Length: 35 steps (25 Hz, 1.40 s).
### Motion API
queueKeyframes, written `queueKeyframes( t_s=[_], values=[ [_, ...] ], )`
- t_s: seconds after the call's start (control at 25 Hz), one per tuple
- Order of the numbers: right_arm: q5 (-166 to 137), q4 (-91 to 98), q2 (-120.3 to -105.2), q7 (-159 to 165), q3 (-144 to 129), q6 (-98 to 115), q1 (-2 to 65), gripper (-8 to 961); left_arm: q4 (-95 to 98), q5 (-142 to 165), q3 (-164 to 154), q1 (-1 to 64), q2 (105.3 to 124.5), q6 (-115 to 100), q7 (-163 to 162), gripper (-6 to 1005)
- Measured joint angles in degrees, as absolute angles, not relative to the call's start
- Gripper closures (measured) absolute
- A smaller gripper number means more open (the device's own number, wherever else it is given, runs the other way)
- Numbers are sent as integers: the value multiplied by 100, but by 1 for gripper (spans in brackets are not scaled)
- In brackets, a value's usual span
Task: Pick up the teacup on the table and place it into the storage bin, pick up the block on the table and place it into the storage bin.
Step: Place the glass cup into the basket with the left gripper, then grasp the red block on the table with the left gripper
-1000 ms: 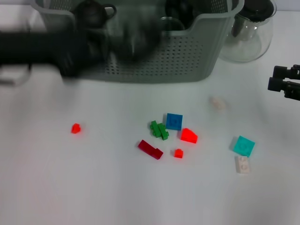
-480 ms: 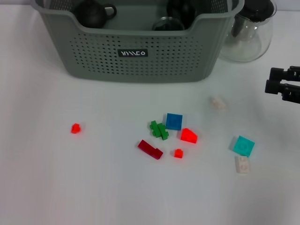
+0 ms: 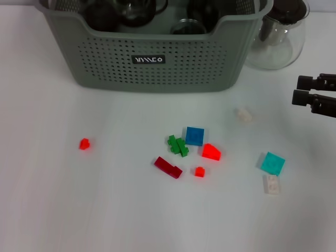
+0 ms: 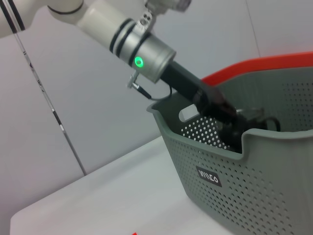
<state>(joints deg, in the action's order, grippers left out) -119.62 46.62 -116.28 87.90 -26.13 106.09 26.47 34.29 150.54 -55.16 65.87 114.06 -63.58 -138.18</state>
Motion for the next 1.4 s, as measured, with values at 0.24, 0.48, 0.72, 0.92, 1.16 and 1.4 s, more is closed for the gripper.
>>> queueKeyframes(
  t_s=[0.24,0.48,0.72,0.92,1.16,1.4],
  values=[
    [-11962,4643,-11628,8789,-2612,10609,2637,464,3456,15429,-5540,6600,11650,-6225,-14029,804],
    [-11962,4640,-11637,8789,-2610,10608,2622,464,3989,15254,-5378,6399,11745,-6510,-14018,780],
    [-11952,4640,-11637,8789,-2609,10608,2643,463,6382,13050,-4504,5137,11906,-7961,-13476,530],
    [-11949,4640,-11636,8790,-2610,10607,2692,463,6668,10353,-3959,3990,11565,-9431,-12266,532],
    [-11944,4641,-11636,8801,-2610,10608,2701,463,6104,9920,-3771,2591,11519,-10406,-9756,535],
    [-11949,4631,-11644,8831,-2611,10559,2763,463,4603,10330,-3785,1811,11595,-10279,-7097,537]
  ],
)
